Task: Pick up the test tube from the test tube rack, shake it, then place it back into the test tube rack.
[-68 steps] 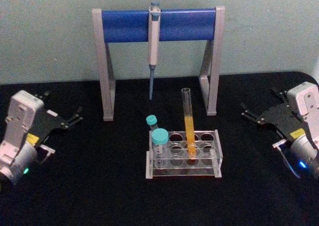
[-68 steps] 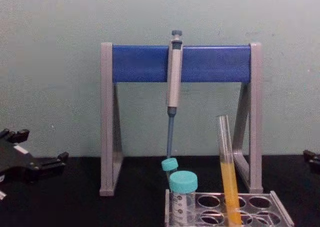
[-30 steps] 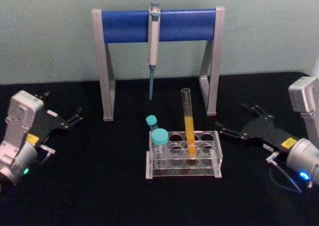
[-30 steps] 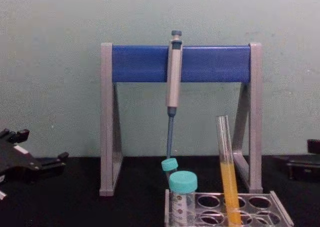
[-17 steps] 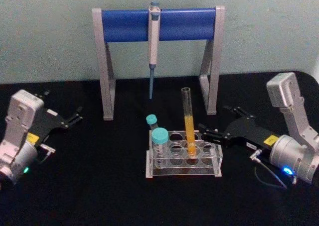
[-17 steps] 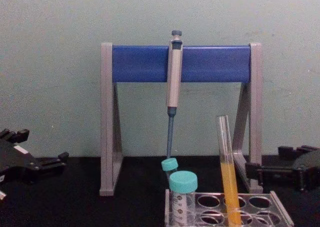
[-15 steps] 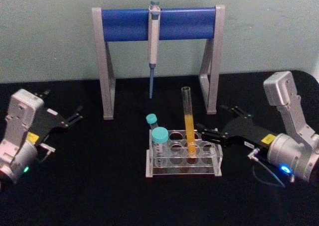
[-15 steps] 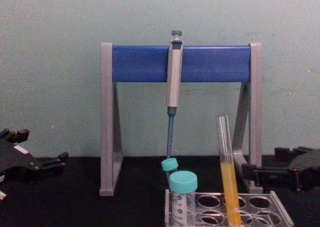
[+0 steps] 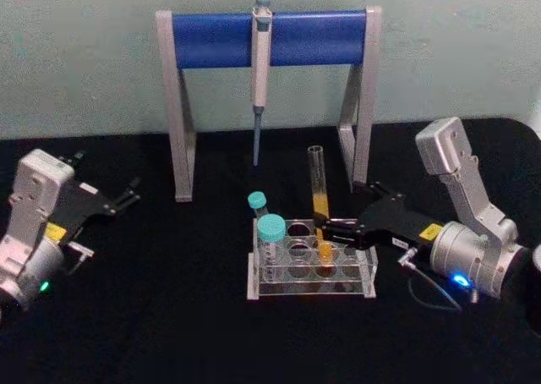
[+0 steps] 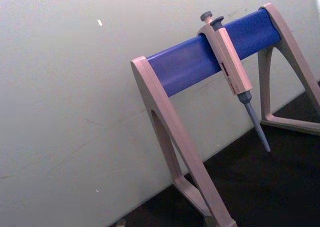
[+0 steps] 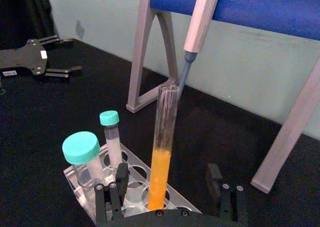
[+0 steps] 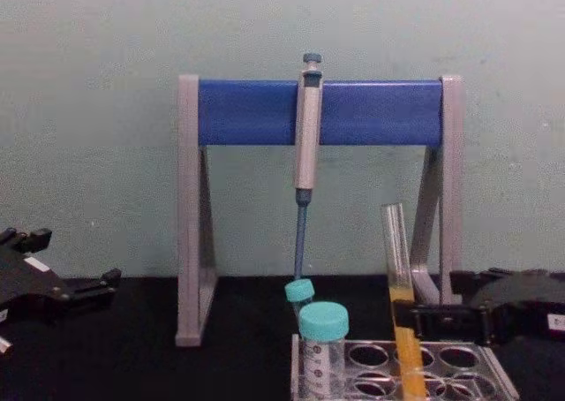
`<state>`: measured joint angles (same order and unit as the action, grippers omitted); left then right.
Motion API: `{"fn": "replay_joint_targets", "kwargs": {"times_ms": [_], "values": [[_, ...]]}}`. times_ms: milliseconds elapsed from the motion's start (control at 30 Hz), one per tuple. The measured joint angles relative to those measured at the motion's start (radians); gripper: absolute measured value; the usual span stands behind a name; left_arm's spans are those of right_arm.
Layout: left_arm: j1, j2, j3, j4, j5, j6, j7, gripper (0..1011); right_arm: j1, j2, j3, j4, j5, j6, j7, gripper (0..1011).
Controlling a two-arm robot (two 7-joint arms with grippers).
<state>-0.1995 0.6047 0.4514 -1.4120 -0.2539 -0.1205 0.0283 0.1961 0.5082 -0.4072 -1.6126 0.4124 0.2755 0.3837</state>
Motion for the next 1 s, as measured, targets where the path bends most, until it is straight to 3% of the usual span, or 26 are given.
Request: {"fn": "replay_joint_targets", "kwargs": {"times_ms": [600, 1000], "values": [[0.000, 0.000, 0.000, 0.000, 0.000, 0.000, 0.000, 1001, 0.051, -0.068, -0.013, 0.083, -0.007, 0.018, -0.010, 1000], [0.000, 0.000, 0.000, 0.000, 0.000, 0.000, 0.000, 1002, 0.074, -0.087, -0.026, 0.109, -0.017, 0.021, -0.006, 1000]]}}
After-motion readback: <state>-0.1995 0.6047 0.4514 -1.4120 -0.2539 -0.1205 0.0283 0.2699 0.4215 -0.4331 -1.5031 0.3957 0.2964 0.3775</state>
